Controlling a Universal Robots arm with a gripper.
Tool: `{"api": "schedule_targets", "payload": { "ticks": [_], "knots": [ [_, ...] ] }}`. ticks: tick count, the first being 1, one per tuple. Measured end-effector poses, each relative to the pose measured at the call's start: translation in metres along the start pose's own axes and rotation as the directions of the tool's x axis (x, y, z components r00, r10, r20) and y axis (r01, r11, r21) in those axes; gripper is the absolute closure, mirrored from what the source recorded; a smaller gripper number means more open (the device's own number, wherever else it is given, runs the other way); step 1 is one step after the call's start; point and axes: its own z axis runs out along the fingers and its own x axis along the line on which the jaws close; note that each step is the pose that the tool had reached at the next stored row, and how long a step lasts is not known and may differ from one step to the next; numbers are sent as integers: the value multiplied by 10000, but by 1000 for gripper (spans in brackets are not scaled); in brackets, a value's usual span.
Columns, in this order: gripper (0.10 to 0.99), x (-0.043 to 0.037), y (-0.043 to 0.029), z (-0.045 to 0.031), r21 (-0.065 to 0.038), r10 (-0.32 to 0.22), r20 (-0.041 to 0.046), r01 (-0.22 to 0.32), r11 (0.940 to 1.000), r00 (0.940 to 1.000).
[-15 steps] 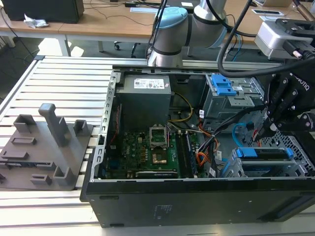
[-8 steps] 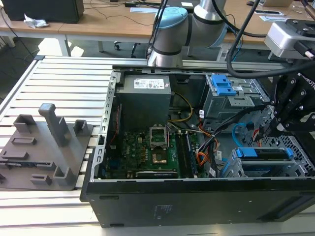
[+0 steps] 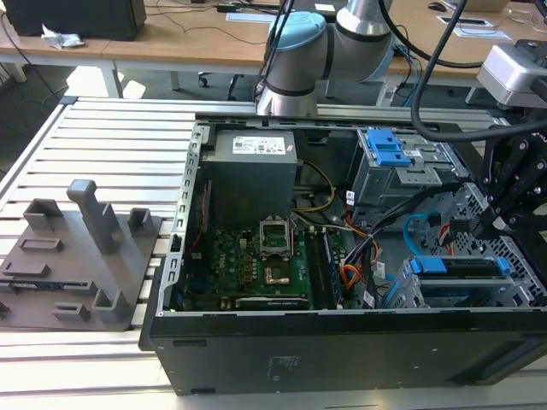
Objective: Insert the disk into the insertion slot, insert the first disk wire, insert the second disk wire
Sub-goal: 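Insert the disk into the insertion slot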
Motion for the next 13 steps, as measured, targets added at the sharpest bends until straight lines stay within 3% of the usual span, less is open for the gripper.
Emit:
{"api": "schedule_targets", "payload": {
  "ticks": [13],
  "knots": [
    [980, -1, -18, 195, 0, 1, 0, -1, 10000, 10000]
  ]
}}
